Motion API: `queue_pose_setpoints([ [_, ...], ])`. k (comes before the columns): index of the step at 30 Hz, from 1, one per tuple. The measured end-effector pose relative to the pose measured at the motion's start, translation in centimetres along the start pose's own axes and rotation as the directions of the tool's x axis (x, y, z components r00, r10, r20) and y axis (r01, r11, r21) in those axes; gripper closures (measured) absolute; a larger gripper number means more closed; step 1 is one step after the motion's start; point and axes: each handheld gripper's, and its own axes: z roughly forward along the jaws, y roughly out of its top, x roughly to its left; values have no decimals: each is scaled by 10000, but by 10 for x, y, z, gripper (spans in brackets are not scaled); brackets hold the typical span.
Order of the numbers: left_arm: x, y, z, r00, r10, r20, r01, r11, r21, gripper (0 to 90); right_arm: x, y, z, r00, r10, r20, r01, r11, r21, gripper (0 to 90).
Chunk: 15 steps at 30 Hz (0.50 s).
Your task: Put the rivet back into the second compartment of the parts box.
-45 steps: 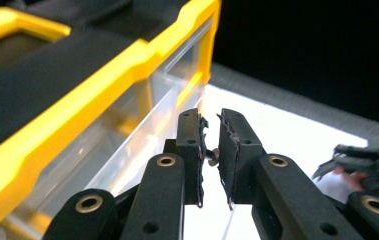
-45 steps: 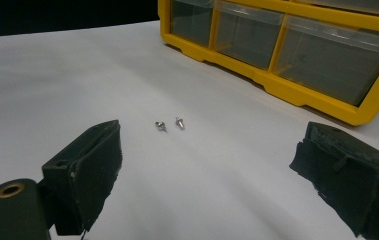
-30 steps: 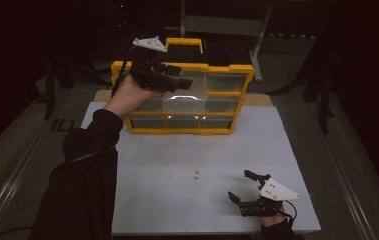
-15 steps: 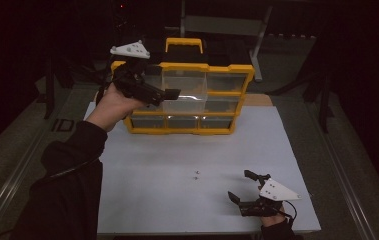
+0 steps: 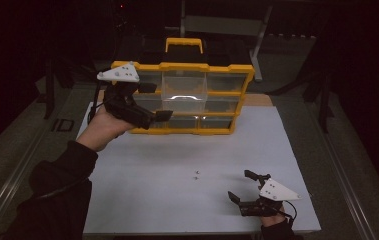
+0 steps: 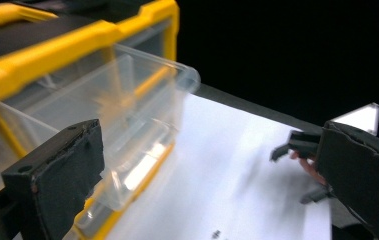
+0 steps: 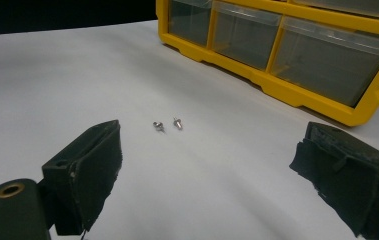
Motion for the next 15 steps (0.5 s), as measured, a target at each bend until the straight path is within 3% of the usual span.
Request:
queue_pose_setpoints([
  [15, -23, -47, 15, 9961, 53, 880, -41, 9999, -133, 0, 0, 0, 0, 10000, -53, -6, 53, 10000, 8, 101],
])
